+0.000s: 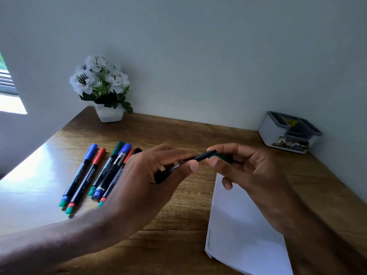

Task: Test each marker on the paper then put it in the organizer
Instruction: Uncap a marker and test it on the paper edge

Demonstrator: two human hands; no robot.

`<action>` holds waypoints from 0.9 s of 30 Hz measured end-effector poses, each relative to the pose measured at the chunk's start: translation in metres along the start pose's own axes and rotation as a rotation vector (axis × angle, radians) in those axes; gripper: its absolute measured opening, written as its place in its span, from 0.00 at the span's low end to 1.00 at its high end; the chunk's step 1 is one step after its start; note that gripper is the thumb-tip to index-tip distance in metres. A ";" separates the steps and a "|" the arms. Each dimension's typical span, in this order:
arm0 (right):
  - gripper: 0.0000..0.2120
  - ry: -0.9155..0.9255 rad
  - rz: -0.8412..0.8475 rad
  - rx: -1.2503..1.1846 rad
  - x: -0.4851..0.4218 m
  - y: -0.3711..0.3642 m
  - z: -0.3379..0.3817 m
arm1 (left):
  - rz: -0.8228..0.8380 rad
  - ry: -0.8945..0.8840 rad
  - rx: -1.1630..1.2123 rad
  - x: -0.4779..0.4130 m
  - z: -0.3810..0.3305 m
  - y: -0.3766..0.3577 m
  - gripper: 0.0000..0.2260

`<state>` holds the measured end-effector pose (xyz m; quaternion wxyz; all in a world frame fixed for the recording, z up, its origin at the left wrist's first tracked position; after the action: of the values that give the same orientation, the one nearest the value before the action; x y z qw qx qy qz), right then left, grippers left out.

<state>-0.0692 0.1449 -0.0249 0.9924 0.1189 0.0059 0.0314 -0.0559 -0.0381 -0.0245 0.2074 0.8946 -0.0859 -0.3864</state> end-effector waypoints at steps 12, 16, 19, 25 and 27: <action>0.13 0.048 0.003 -0.169 0.000 0.002 -0.011 | 0.003 -0.037 -0.068 -0.002 0.003 -0.001 0.13; 0.15 0.051 -0.004 -0.170 0.001 0.005 -0.010 | 0.032 -0.049 -0.089 0.000 0.004 -0.004 0.14; 0.14 0.061 -0.021 -0.177 0.002 0.010 -0.009 | 0.029 -0.055 -0.092 0.001 0.003 -0.003 0.14; 0.15 0.085 -0.047 -0.141 0.003 0.014 -0.010 | 0.035 -0.062 -0.091 0.000 0.002 -0.004 0.14; 0.13 0.109 -0.053 -0.109 0.004 0.015 -0.008 | 0.049 -0.062 -0.095 0.000 0.001 -0.005 0.14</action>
<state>-0.0662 0.1612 -0.0289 0.9961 0.0624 0.0615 0.0120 -0.0562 -0.0336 -0.0276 0.2566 0.8688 -0.0958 -0.4125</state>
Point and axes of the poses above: each hand's wrist, its own x-axis away from the middle knuckle, its own y-axis out of the back of the hand, z = x × y, the point moved 10 cm from there along -x, towards the middle knuckle, and after that the axes turned 13 degrees about -y, right-handed, at the moved point
